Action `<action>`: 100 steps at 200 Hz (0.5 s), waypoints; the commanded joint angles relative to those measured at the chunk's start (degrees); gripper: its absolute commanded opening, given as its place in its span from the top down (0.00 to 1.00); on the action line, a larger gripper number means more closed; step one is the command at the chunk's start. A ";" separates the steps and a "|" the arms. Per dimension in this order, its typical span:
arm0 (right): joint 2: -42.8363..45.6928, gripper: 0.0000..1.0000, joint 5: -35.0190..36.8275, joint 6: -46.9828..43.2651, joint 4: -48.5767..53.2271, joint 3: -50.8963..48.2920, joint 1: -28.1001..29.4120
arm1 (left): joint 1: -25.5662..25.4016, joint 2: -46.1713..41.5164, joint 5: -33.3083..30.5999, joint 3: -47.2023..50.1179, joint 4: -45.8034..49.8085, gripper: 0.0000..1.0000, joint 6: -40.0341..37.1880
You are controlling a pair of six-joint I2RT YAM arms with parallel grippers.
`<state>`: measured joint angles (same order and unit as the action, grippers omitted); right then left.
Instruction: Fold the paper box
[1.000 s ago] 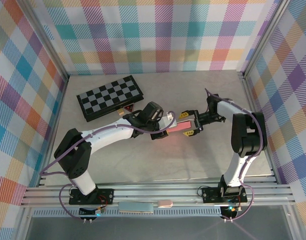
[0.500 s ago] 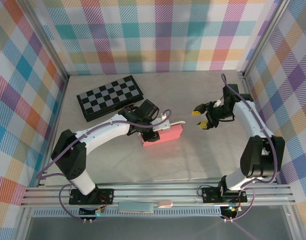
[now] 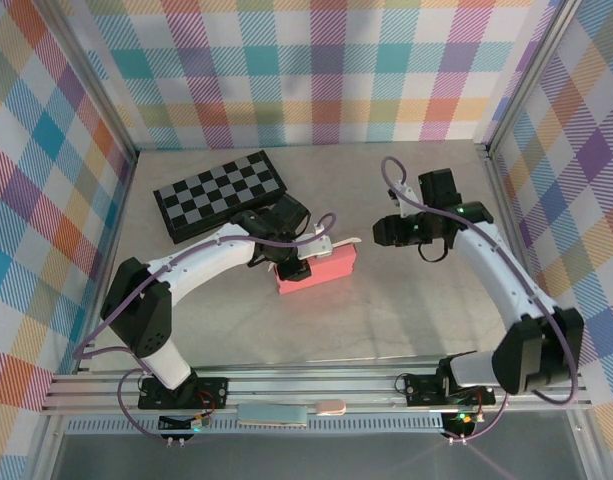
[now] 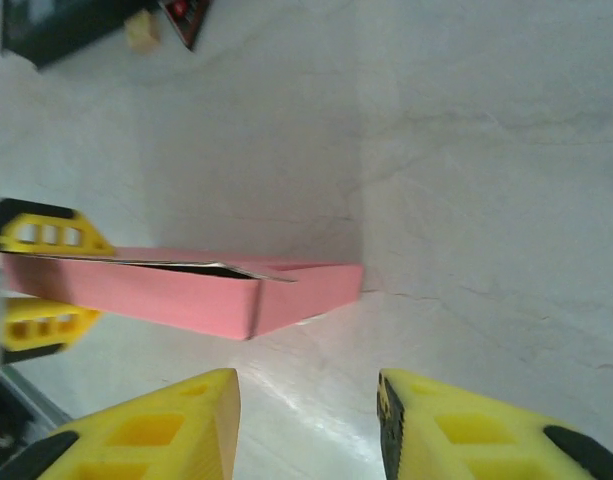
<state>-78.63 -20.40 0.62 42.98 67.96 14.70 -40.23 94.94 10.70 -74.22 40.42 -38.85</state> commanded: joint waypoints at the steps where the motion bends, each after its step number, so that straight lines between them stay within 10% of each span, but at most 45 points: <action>1: -3.07 0.59 -0.57 -10.90 1.92 3.81 1.01 | 0.85 1.19 1.21 -2.34 1.32 0.66 -0.88; 100: -16.45 0.55 -3.35 -25.74 9.71 16.53 3.83 | 2.26 1.92 2.74 -3.39 2.57 0.66 -2.81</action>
<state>-92.20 -21.37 -19.53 49.08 81.01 18.20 -38.54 96.16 11.53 -75.88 40.93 -40.23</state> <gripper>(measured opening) 0.445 0.336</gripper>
